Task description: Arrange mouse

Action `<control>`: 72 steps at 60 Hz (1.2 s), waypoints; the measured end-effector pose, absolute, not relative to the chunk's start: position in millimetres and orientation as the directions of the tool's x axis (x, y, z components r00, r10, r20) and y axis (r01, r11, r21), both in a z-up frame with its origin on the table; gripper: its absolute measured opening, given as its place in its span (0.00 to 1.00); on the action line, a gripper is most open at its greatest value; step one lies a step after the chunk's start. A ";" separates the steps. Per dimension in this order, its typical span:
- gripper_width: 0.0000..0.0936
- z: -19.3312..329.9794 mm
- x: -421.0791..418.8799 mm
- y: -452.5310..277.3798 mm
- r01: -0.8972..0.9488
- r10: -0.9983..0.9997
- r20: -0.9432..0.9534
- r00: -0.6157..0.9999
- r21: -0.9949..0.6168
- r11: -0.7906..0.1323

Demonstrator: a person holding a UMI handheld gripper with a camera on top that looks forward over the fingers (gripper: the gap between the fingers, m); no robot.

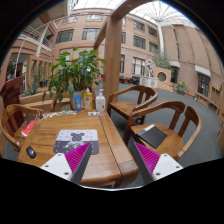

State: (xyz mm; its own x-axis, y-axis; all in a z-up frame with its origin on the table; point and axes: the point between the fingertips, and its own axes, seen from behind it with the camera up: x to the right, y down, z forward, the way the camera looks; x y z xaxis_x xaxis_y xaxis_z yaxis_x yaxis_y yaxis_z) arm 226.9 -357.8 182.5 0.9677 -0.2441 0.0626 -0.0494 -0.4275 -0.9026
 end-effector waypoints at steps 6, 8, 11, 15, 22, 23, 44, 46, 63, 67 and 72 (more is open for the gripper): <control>0.92 168.3 220.5 -361.6 -0.038 -0.233 0.078 0.969 -0.889 -0.456; 0.92 161.2 216.5 -363.2 -0.032 -0.228 0.085 0.970 -0.884 -0.466; 0.92 150.5 208.1 -368.4 -0.026 -0.220 0.093 0.971 -0.875 -0.484; 0.91 128.6 187.3 -377.4 -0.030 -0.199 0.085 0.976 -0.857 -0.514; 0.91 83.5 135.1 -396.9 -0.010 -0.128 0.081 0.988 -0.811 -0.585; 0.91 77.2 125.5 -399.3 -0.006 -0.116 0.078 0.990 -0.806 -0.592; 0.91 18.9 -104.2 -363.8 0.119 0.217 -0.022 0.976 -0.779 -0.615; 0.91 14.8 -120.9 -354.1 0.126 0.235 -0.029 0.972 -0.779 -0.614; 0.91 -13.9 -195.0 -264.7 0.238 0.318 0.049 0.947 -0.772 -0.590; 0.91 -12.7 -200.1 -249.4 0.247 0.318 0.063 0.946 -0.776 -0.581; 0.88 -14.2 -202.6 -232.8 0.232 0.303 0.053 0.951 -0.772 -0.592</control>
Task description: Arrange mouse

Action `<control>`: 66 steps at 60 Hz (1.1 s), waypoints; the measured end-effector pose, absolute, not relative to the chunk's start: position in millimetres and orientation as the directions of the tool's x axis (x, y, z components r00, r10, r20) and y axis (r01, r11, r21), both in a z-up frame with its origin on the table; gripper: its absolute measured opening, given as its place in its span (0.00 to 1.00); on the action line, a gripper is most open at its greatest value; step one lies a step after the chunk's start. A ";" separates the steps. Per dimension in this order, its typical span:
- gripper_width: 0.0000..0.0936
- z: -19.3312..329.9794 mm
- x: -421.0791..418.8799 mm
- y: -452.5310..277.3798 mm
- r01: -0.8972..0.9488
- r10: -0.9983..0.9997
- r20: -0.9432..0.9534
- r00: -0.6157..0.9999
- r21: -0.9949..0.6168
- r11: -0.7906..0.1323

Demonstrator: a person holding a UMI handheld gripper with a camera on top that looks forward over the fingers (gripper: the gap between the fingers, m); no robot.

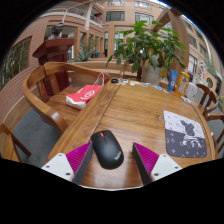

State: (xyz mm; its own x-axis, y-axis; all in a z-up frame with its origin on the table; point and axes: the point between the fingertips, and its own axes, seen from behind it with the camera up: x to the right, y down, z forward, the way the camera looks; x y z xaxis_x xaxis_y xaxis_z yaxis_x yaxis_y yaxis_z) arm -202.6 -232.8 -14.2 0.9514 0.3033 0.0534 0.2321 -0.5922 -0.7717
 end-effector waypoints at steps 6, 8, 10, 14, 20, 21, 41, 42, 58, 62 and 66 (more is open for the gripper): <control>0.68 -15.7 -210.6 -222.7 0.202 0.304 0.012 0.952 -0.774 -0.600; 0.57 -15.6 -212.5 -220.4 0.213 0.313 0.023 0.950 -0.778 -0.591; 0.51 -15.6 -211.6 -218.6 0.223 0.309 0.041 0.950 -0.782 -0.582; 0.47 -14.8 -213.4 -217.4 0.245 0.309 0.074 0.948 -0.790 -0.562; 0.39 -13.1 -217.8 -216.0 0.264 0.320 0.091 0.943 -0.792 -0.551; 0.38 -13.1 -218.3 -215.7 0.261 0.322 0.087 0.943 -0.792 -0.552; 0.36 150.8 -211.6 -187.7 0.056 0.368 -0.084 0.926 -0.933 -0.355; 0.36 166.9 -206.4 -185.1 0.041 0.370 -0.089 0.925 -0.943 -0.330; 0.35 201.2 -41.9 -120.7 -0.023 0.145 -0.065 0.987 -0.960 -0.277; 0.35 150.5 -2.0 -108.3 -0.020 0.072 -0.050 0.996 -0.929 -0.370; 0.36 100.4 28.8 -104.4 -0.012 0.013 -0.020 1.000 -0.889 -0.457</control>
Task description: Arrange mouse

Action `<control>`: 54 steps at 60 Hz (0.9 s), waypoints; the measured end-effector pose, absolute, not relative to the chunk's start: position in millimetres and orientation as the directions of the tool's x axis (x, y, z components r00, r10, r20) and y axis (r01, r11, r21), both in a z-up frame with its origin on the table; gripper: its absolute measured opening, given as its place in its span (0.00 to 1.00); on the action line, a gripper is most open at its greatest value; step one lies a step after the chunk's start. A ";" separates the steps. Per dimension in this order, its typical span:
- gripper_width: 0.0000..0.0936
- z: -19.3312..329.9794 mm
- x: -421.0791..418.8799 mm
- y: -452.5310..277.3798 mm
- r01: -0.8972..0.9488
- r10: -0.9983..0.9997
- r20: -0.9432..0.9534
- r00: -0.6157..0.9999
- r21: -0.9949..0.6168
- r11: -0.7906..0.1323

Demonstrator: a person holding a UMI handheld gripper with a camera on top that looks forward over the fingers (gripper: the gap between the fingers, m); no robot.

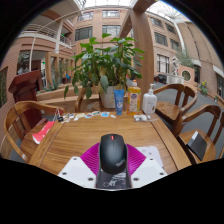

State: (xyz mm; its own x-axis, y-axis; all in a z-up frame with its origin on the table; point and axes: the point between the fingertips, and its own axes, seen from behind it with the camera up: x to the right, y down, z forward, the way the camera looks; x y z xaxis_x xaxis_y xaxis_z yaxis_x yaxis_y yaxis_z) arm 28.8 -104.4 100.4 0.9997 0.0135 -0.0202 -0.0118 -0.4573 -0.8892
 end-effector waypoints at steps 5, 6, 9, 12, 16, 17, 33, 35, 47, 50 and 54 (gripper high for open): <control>0.37 52.5 58.2 -108.0 -0.016 -0.032 0.001 0.999 -0.848 -0.529; 0.38 46.0 61.8 -109.0 -0.023 -0.041 -0.001 0.999 -0.841 -0.541; 0.39 29.1 68.8 -110.8 -0.036 -0.060 -0.002 0.998 -0.820 -0.571; 0.41 13.1 76.5 -114.9 -0.037 -0.061 -0.001 0.998 -0.806 -0.591; 0.43 -1.6 80.1 -118.0 -0.045 -0.064 -0.006 0.998 -0.784 -0.619; 0.44 -3.7 78.6 -118.1 -0.047 -0.065 -0.007 0.998 -0.778 -0.627; 0.90 17.3 79.0 -138.8 -0.035 -0.049 -0.006 0.999 -0.784 -0.620; 0.91 27.8 79.1 -143.3 -0.034 -0.050 -0.005 0.999 -0.794 -0.606; 0.92 86.3 77.4 -189.8 -0.030 -0.058 0.002 0.998 -0.835 -0.550; 0.91 98.1 76.0 -204.4 -0.024 -0.056 0.008 0.998 -0.841 -0.541; 0.92 110.8 75.1 -224.3 -0.016 -0.056 0.016 0.998 -0.846 -0.533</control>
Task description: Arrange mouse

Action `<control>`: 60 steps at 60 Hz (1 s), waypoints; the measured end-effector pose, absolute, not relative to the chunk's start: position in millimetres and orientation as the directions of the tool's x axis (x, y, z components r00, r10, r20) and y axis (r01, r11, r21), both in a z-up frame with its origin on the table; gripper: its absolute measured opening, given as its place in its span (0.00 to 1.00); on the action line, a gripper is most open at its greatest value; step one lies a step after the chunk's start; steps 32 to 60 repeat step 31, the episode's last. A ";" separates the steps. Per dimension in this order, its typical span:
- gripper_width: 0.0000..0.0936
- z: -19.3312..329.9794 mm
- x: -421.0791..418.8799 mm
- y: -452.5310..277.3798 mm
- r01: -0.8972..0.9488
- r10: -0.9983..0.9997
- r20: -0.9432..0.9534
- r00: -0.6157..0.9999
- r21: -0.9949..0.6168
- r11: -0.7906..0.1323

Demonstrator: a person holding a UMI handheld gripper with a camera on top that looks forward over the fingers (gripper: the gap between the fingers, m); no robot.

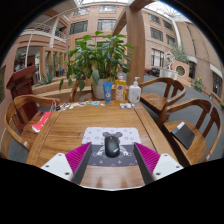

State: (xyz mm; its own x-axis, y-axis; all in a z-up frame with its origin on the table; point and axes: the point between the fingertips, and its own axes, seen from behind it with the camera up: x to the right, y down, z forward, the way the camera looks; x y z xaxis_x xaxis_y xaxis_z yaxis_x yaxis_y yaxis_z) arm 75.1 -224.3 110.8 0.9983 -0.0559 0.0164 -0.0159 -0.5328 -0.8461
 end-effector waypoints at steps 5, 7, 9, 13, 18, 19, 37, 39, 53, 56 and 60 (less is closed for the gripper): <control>0.91 123.2 74.2 -250.1 0.003 -0.051 0.034 0.998 -0.854 -0.520; 0.92 127.4 72.6 -259.7 0.010 -0.049 0.040 0.998 -0.857 -0.515; 0.92 130.8 71.4 -267.7 0.016 -0.046 0.046 0.998 -0.860 -0.510; 0.92 135.9 71.3 -284.6 0.025 -0.041 0.053 0.998 -0.864 -0.503; 0.92 140.8 70.2 -300.4 0.026 -0.035 0.050 0.998 -0.867 -0.498; 0.92 141.4 70.1 -303.2 0.026 -0.034 0.050 0.998 -0.867 -0.497; 0.91 152.3 76.2 -318.6 0.059 -0.029 0.083 0.996 -0.878 -0.475; 0.91 152.3 76.2 -318.6 0.059 -0.029 0.083 0.996 -0.878 -0.475; 0.91 152.3 76.2 -318.6 0.059 -0.029 0.083 0.996 -0.878 -0.475; 0.91 152.3 76.2 -318.6 0.059 -0.029 0.083 0.996 -0.878 -0.475; 0.91 152.3 76.2 -318.6 0.059 -0.029 0.083 0.996 -0.878 -0.475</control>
